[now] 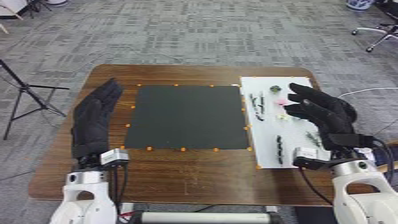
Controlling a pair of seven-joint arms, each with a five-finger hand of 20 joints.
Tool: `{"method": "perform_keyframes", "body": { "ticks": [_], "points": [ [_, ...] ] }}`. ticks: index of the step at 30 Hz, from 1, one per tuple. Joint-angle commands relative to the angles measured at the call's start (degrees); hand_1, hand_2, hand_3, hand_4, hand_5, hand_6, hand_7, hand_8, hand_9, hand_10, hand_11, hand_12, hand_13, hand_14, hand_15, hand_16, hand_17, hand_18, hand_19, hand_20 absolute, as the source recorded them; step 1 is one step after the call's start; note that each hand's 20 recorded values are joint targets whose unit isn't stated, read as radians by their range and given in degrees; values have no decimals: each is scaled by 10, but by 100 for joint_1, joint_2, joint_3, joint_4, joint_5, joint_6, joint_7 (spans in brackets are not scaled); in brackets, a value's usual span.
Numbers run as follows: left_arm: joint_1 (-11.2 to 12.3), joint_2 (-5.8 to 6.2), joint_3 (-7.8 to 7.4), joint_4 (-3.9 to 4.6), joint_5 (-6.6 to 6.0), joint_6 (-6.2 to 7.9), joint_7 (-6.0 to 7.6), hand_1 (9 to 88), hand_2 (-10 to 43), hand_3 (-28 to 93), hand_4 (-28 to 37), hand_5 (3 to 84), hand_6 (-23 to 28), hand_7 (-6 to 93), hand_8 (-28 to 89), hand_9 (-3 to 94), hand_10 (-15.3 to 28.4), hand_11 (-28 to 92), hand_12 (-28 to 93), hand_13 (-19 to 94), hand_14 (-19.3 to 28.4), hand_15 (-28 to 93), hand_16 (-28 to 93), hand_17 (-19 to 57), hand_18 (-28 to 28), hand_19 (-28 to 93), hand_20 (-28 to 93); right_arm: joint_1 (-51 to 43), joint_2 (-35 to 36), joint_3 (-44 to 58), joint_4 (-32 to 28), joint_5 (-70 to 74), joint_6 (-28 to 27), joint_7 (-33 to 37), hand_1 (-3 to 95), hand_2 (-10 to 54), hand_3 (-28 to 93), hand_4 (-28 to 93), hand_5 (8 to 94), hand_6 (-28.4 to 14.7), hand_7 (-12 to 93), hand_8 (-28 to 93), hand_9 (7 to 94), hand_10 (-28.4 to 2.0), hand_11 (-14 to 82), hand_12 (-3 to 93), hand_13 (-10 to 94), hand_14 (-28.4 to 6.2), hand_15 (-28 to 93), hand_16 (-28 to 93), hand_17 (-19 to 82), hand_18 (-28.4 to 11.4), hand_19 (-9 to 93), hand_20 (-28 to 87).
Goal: Arrange flowers
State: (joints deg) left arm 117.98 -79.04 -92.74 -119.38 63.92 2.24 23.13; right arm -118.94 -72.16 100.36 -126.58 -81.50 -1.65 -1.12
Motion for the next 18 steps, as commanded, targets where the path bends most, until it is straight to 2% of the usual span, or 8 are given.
{"method": "perform_keyframes", "body": {
  "ticks": [1,4,8,12,14,16,18],
  "points": [
    [118,-67,-51,-37,64,-67,-51,229,-45,707,-230,465,35,118,-69,427,136,174,115,310,156,105,32,26,109,71,150,-66,19,-19,-5,226,8,-68,178,-74,688,-147,462,-29,110,-61,475,-156,60,178,431,-180,130,266,201,-216,179,279],
    [133,-74,-46,-35,22,-21,-56,229,-46,707,-231,465,35,117,-69,428,136,175,115,311,156,106,32,26,110,73,150,-83,2,-4,1,127,-21,-91,170,-61,687,-146,465,-28,109,-61,475,-157,60,178,425,-181,127,265,196,-213,176,275],
    [93,-67,-36,-17,53,-91,-71,228,-46,708,-232,465,35,118,-69,429,136,175,115,311,157,107,32,26,110,74,151,-77,5,-5,-12,106,-25,-40,173,-62,690,-143,468,-27,109,-61,476,-157,60,177,424,-181,127,266,193,-213,172,272],
    [119,-72,-72,-37,75,-88,-73,227,-46,709,-233,465,36,118,-69,429,137,176,115,312,157,108,31,27,109,74,150,-97,101,-237,-143,-307,556,321,187,-69,685,-143,471,-28,107,-61,476,-157,60,176,426,-181,124,263,216,-211,191,280],
    [137,-79,-85,-52,60,-45,-65,226,-46,710,-232,467,36,118,-69,430,137,176,115,312,158,109,31,27,109,73,150,-43,211,-479,-274,-1272,1094,988,215,-84,678,-141,477,-37,114,-59,498,-169,75,185,489,-174,148,263,280,-197,297,344],
    [113,-69,-89,-46,60,-58,-88,227,-45,708,-233,467,36,118,-69,431,137,177,115,313,158,111,31,27,110,73,150,-56,328,-645,-299,-2016,1397,1340,263,-93,664,-138,510,-52,135,-53,560,-179,147,216,588,-157,267,250,341,-185,456,422],
    [105,-59,-91,-45,81,-89,-96,227,-45,708,-232,467,36,118,-69,431,137,178,116,313,158,112,31,27,110,74,150,-50,478,-823,-314,-2477,1684,1702,307,-95,653,-137,539,-49,174,-52,603,-179,224,251,651,-135,377,260,373,-189,607,462]
  ]
}}
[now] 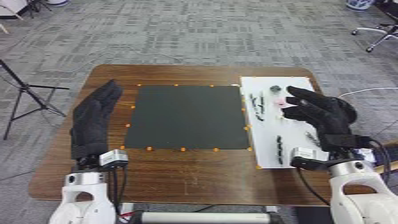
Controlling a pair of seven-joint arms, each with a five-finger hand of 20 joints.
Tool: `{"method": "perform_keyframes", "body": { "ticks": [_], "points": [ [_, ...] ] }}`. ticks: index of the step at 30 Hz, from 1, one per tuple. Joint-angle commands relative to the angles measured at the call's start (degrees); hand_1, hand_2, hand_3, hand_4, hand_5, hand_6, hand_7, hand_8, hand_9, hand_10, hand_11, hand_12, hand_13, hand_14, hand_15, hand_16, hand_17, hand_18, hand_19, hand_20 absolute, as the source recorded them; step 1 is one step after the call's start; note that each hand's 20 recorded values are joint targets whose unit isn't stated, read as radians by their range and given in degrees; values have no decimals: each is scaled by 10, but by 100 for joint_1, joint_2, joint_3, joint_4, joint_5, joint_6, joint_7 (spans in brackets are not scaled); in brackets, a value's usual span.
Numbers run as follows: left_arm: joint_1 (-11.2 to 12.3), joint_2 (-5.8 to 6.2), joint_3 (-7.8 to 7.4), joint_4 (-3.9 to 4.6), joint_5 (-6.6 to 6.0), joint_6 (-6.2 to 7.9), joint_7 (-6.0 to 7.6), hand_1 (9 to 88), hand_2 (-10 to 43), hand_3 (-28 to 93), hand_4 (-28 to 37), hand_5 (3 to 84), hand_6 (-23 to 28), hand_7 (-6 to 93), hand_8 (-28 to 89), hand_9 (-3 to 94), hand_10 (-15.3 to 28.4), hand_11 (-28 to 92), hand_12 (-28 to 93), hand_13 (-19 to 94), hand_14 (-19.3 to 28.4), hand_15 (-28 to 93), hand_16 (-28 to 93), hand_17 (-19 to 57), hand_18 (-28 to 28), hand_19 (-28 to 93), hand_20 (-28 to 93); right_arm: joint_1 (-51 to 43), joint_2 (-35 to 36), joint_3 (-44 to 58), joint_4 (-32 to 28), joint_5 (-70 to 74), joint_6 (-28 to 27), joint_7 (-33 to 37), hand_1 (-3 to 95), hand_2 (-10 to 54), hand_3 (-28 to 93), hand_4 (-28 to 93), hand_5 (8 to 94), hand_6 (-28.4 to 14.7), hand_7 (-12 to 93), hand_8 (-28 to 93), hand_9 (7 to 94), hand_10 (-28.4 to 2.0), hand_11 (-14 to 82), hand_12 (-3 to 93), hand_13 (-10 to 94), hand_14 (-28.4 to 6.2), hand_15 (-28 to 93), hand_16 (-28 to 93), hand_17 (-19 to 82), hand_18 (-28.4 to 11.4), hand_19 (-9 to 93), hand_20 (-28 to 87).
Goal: Arrange flowers
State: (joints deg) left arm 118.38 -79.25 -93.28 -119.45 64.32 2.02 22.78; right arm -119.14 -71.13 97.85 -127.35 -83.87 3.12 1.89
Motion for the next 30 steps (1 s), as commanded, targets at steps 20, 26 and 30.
{"method": "perform_keyframes", "body": {
  "ticks": [20,26,30],
  "points": [
    [79,12,-164,-109,229,-182,-118,227,-45,708,-229,465,35,116,-68,436,137,182,116,320,163,122,29,26,110,74,150,112,1376,-1450,102,-5407,188,2867,397,-95,583,-189,734,-11,223,-47,824,-115,423,348,903,-33,585,341,595,-158,932,493],
    [128,22,-196,-134,226,-201,-128,227,-47,707,-227,464,35,116,-68,436,137,181,117,321,163,121,28,26,110,73,150,231,1447,-1531,157,-5518,-465,3018,399,-95,583,-188,735,-12,218,-43,828,-114,420,352,907,-31,582,346,604,-153,932,497],
    [75,26,-208,-121,263,-270,-124,228,-47,706,-226,464,34,115,-68,437,136,180,116,321,164,121,29,26,111,73,150,314,1480,-1717,317,-5619,-805,3050,404,-95,583,-185,734,-13,217,-42,833,-114,421,352,910,-31,581,347,609,-150,932,500]
  ]
}}
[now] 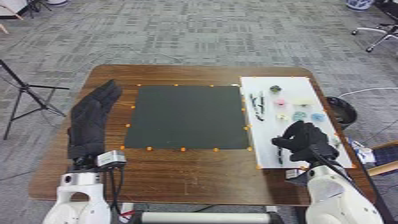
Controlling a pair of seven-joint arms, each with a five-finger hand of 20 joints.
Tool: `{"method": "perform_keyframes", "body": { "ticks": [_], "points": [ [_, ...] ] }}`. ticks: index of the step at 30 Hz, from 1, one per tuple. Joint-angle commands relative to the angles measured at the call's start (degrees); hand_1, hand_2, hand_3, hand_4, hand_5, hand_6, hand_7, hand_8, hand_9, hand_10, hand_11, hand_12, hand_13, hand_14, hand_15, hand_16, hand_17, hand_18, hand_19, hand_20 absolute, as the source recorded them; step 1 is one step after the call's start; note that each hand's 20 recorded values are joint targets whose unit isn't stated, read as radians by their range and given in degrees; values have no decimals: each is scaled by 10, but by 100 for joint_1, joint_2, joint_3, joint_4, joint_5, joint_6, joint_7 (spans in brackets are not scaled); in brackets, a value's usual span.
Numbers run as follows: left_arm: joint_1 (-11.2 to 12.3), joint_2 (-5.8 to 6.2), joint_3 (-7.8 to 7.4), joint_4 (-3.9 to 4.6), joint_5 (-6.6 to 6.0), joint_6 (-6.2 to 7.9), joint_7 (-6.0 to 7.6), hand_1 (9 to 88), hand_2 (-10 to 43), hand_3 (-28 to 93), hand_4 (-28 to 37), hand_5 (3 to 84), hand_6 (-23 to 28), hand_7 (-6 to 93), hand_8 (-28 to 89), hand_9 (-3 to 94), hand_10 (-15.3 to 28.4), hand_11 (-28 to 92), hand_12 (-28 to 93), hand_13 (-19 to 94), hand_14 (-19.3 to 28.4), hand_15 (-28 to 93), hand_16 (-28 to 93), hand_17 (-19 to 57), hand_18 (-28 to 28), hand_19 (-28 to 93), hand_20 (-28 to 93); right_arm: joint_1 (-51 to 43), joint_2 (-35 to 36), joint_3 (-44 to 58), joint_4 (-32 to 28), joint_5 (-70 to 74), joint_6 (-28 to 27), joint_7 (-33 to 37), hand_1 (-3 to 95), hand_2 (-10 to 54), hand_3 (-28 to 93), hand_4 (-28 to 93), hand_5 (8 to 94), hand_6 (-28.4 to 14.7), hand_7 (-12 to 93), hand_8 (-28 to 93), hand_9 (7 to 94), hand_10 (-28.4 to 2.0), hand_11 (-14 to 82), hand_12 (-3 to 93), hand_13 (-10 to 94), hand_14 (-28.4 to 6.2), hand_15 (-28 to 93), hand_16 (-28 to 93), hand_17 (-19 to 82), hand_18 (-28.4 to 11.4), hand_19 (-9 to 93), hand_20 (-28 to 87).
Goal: Arrange flowers
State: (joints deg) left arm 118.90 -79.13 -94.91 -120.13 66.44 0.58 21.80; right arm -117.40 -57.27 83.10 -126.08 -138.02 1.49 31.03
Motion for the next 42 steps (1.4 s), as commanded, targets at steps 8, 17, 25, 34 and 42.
{"method": "perform_keyframes", "body": {
  "ticks": [8,17,25,34,42],
  "points": [
    [53,27,-61,-60,39,-128,-59,229,-48,705,-225,463,35,114,-68,437,136,179,116,321,164,120,29,26,111,73,150,233,102,-528,514,-385,-910,208,417,-95,585,-181,718,-13,222,-34,836,-116,425,355,922,-22,583,348,627,-139,932,508],
    [53,19,-112,-62,39,-212,-92,230,-48,702,-223,463,35,113,-68,437,136,179,117,321,164,119,29,25,111,72,150,316,86,-378,402,399,-1709,490,519,-95,587,-171,622,-23,240,45,836,-110,353,442,935,-11,555,358,644,-117,932,467],
    [25,-4,-122,-42,76,-322,-120,229,-49,702,-221,462,35,113,-67,434,137,176,117,320,164,118,30,25,111,71,150,267,58,-131,323,952,-2155,613,864,-95,-241,389,560,-8,263,-38,775,-109,166,595,912,-11,554,358,623,-115,928,457],
    [12,-14,-119,-41,92,-369,-115,231,-49,699,-219,461,33,113,-67,434,136,176,118,321,164,117,31,25,112,70,148,166,40,-91,370,1140,-1751,477,932,-89,-249,462,553,3,298,192,730,-109,185,611,893,-12,574,352,603,-114,932,447],
    [-3,-8,-76,-35,103,-389,-135,232,-49,698,-219,461,32,114,-67,434,136,175,118,321,165,118,31,25,112,70,148,118,57,157,128,1571,-1359,381,797,-87,151,198,576,-1,311,250,764,-108,171,593,899,-8,568,349,612,-109,931,436]
  ]
}}
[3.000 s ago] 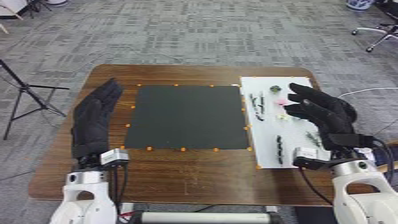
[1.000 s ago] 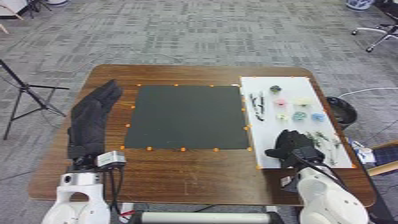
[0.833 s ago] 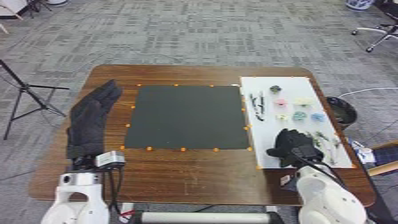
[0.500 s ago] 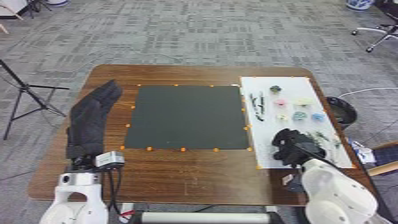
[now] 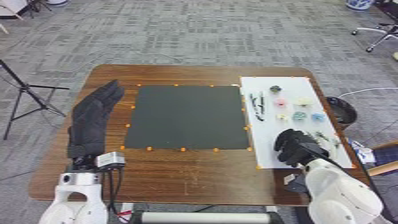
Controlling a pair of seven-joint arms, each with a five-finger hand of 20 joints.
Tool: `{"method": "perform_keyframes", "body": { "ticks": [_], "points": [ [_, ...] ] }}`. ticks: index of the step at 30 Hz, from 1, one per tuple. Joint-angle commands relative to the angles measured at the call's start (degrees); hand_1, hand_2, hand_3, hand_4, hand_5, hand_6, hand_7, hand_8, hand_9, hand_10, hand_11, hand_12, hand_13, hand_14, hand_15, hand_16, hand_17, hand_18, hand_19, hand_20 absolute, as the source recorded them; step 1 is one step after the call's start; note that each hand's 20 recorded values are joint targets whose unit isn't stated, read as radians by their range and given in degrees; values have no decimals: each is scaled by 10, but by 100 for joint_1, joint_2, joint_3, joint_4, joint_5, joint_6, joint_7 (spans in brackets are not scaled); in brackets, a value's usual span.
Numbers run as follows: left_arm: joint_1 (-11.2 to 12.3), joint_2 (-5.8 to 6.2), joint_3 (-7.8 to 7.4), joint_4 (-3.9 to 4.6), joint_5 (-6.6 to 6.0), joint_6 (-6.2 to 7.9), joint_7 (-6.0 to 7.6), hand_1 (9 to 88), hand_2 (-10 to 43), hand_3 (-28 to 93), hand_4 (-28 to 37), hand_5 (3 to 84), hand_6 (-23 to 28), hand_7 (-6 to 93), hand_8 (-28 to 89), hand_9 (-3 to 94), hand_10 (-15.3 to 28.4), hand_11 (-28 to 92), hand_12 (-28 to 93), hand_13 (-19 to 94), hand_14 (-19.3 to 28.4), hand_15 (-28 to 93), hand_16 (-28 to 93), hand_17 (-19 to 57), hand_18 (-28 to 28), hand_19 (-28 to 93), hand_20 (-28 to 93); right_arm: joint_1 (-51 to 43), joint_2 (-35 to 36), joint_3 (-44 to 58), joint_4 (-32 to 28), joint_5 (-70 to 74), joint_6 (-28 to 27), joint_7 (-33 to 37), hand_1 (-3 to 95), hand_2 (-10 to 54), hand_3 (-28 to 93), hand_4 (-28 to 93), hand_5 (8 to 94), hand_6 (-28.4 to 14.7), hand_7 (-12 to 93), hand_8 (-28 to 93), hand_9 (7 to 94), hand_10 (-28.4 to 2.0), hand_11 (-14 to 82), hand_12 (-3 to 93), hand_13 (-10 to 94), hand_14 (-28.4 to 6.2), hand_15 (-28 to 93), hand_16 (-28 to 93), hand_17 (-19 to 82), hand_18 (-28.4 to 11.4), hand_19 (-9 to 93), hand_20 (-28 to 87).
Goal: Arrange flowers
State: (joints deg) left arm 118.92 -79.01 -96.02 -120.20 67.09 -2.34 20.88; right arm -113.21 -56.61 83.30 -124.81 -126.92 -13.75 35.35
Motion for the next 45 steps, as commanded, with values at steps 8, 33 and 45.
{"method": "perform_keyframes", "body": {
  "ticks": [8,33,45],
  "points": [
    [-27,-14,58,-16,34,-91,-50,233,-50,699,-218,462,32,115,-67,435,136,175,118,321,166,119,31,25,112,70,148,-227,35,443,-422,604,427,-249,633,-95,543,-109,577,-4,312,243,767,-104,171,588,907,-11,569,347,615,-118,931,449],
    [-36,-43,37,-12,91,-267,-116,237,-51,697,-215,468,16,119,-70,437,136,176,118,322,166,118,30,24,113,70,149,-110,200,137,276,146,-354,35,494,-95,628,-143,550,14,208,-44,687,-164,157,236,900,-17,554,331,609,-119,932,428],
    [-52,-58,23,-8,120,-301,-138,243,-52,695,-216,476,9,122,-73,437,136,176,118,322,167,119,30,24,113,69,148,-308,300,-295,302,-182,21,-159,664,-95,431,-84,502,3,309,-55,749,-118,119,474,908,-9,557,330,615,-114,932,420]
  ]
}}
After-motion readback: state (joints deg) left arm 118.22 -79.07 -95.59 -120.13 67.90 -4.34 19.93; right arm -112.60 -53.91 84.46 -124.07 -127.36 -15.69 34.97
